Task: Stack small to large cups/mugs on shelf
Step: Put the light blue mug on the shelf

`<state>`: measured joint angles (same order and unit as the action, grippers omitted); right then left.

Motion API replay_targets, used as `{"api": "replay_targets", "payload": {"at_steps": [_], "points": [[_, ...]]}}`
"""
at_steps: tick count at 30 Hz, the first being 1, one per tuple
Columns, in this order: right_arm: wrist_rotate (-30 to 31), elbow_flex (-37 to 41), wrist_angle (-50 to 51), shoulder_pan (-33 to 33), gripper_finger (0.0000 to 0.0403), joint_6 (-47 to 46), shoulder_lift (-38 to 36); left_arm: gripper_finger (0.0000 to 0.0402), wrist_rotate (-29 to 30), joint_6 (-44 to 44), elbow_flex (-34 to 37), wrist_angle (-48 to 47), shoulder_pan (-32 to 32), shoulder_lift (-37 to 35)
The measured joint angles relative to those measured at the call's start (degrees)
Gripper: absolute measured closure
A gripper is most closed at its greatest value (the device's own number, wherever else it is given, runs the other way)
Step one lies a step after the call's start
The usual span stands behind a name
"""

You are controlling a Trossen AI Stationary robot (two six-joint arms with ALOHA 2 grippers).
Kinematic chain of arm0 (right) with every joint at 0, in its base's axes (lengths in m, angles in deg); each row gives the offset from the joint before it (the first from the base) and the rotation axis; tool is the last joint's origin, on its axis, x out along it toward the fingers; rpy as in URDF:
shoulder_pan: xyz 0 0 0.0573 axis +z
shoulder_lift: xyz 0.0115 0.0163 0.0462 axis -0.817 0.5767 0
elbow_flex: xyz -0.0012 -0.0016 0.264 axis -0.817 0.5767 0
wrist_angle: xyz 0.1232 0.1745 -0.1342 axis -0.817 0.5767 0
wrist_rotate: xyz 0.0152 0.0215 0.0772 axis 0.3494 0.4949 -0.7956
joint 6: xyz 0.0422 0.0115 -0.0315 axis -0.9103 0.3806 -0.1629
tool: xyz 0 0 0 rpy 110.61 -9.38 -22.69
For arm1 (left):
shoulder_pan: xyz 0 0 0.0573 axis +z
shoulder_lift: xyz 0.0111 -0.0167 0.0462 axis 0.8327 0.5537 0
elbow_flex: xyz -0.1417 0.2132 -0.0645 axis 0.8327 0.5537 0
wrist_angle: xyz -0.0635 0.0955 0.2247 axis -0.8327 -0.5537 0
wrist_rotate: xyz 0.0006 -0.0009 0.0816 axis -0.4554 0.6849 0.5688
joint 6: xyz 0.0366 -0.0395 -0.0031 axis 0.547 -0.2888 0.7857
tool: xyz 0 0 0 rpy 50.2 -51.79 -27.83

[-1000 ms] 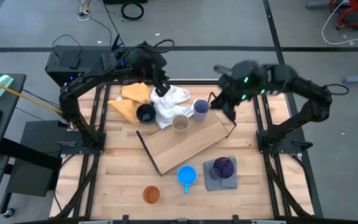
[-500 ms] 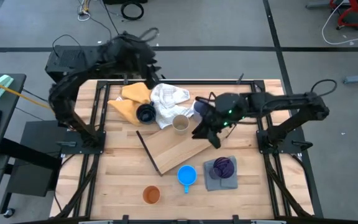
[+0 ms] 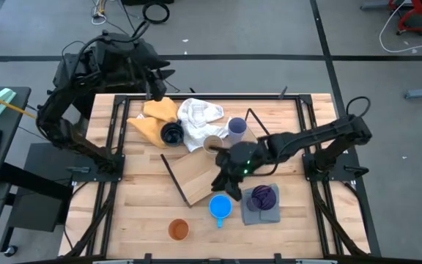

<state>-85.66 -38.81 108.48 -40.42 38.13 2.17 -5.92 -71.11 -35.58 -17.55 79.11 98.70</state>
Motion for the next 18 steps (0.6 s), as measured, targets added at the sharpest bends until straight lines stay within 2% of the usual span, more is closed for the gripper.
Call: {"api": "replay_targets", "payload": {"at_steps": [6, 10, 18], "points": [[-0.4, -0.1, -0.4, 4.1, 0.0291, -3.4, 0.7, 0.0256, -3.3, 0.0, 0.0, -2.5, -0.3, 0.0], [-0.2, -0.1, -0.4, 7.2, 0.0291, -5.1, 0.7, 0.025, -3.6, 0.7, 0.0, -3.4, -0.6, 0.0], [5.6, -0.1, 0.8, 13.4, 0.0291, -4.7, 3.2, 0.0257, -3.6, 0.0, 0.0, -3.7, -0.9, 0.0]]}}
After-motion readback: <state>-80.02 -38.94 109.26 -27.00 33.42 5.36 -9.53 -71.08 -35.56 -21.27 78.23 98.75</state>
